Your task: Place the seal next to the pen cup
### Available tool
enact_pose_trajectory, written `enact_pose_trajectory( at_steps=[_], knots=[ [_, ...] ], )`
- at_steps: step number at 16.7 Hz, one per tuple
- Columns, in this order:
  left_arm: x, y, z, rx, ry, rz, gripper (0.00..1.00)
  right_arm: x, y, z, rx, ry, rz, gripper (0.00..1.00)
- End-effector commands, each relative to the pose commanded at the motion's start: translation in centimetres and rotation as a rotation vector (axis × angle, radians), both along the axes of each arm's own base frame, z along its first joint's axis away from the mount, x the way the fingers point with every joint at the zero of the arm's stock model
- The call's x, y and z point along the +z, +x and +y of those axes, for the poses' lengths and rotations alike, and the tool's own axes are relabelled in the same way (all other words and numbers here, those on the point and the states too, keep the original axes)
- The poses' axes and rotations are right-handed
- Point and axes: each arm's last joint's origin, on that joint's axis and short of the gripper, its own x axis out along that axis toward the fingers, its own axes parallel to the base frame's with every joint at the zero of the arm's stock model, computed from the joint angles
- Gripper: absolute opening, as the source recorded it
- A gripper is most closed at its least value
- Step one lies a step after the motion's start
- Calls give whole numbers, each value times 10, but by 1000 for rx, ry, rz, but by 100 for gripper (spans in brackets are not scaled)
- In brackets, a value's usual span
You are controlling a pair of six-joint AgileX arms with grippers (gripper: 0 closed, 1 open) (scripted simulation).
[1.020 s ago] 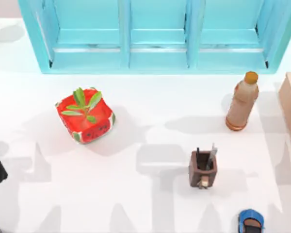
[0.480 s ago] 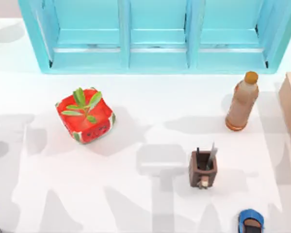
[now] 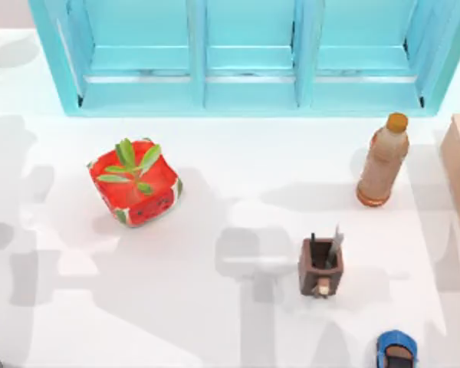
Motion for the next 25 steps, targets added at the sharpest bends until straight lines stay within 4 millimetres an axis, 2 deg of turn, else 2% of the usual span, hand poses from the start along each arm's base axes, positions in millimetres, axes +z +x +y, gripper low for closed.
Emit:
enact_pose_trajectory(
  at_steps=[3, 6, 14, 16, 22, 25],
  knots=[
    [-8, 32, 14, -2, -23, 135, 100, 0, 0, 0, 0, 0, 0, 100],
    [-16, 50, 24, -3, -38, 207, 100, 0, 0, 0, 0, 0, 0, 100],
    [-22, 54, 25, -5, -41, 223, 100, 0, 0, 0, 0, 0, 0, 100],
    [-39, 55, 25, -3, -42, 227, 100, 0, 0, 0, 0, 0, 0, 100],
    [-108, 56, 26, -3, -40, 216, 100, 0, 0, 0, 0, 0, 0, 100],
    [-118, 54, 26, -3, -41, 223, 100, 0, 0, 0, 0, 0, 0, 100]
  ],
)
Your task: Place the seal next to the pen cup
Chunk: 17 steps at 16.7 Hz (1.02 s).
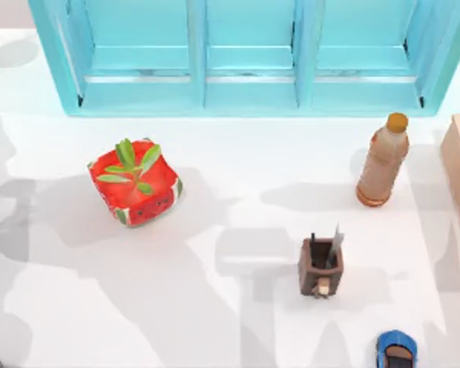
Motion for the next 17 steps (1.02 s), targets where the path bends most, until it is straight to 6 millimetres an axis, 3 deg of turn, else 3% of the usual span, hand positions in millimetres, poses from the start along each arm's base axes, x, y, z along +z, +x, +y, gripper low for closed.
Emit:
enact_pose_trajectory(
  at_steps=[3, 16, 17],
  knots=[
    [0, 0, 0, 0, 0, 0, 100, 0, 0, 0, 0, 0, 0, 100],
    [0, 0, 0, 0, 0, 0, 2, 0, 0, 0, 0, 0, 0, 100],
    [0, 0, 0, 0, 0, 0, 0, 0, 0, 0, 0, 0, 0, 100]
  ],
)
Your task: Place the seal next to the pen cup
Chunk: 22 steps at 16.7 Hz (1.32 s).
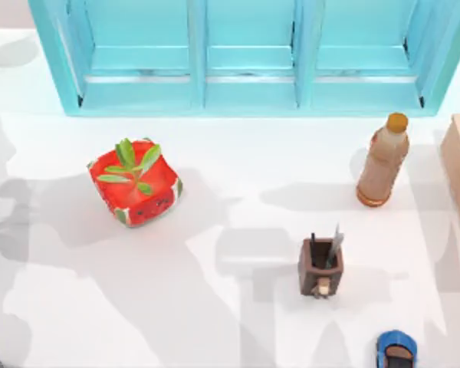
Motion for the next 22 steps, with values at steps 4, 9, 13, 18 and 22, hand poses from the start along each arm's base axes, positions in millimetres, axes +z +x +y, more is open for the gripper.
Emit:
enact_pose_trajectory(
  at_steps=[4, 9, 13, 18, 22],
  knots=[
    [0, 0, 0, 0, 0, 0, 0, 0, 0, 0, 0, 0, 0, 100],
    [1, 1, -1, -3, 0, -1, 0, 0, 0, 0, 0, 0, 0, 100],
    [31, 14, -34, -9, 1, -6, 0, 0, 0, 0, 0, 0, 0, 100],
    [101, 11, -107, -7, 2, 28, 0, 0, 0, 0, 0, 0, 0, 100],
    [139, -2, -140, -3, 0, 0, 0, 0, 0, 0, 0, 0, 0, 100]
  ],
)
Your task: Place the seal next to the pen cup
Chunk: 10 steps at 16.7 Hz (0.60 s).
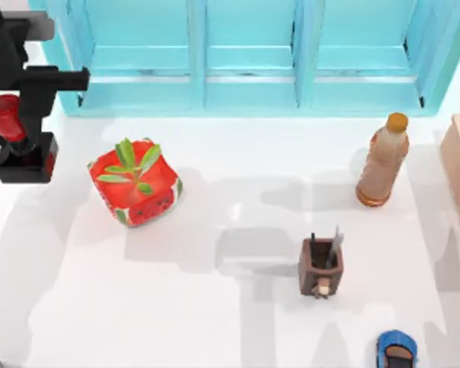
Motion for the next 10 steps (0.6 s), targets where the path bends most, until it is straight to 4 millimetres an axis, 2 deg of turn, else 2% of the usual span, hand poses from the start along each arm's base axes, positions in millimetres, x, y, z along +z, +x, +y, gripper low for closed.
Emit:
enact_pose_trajectory(
  at_steps=[6, 8, 10],
  knots=[
    [2, 2, -5, 1, 4, -27, 0, 0, 0, 0, 0, 0, 0, 100],
    [14, 7, -25, 3, 8, -127, 0, 0, 0, 0, 0, 0, 0, 100],
    [25, 10, -60, 8, -12, -236, 0, 0, 0, 0, 0, 0, 0, 100]
  ],
)
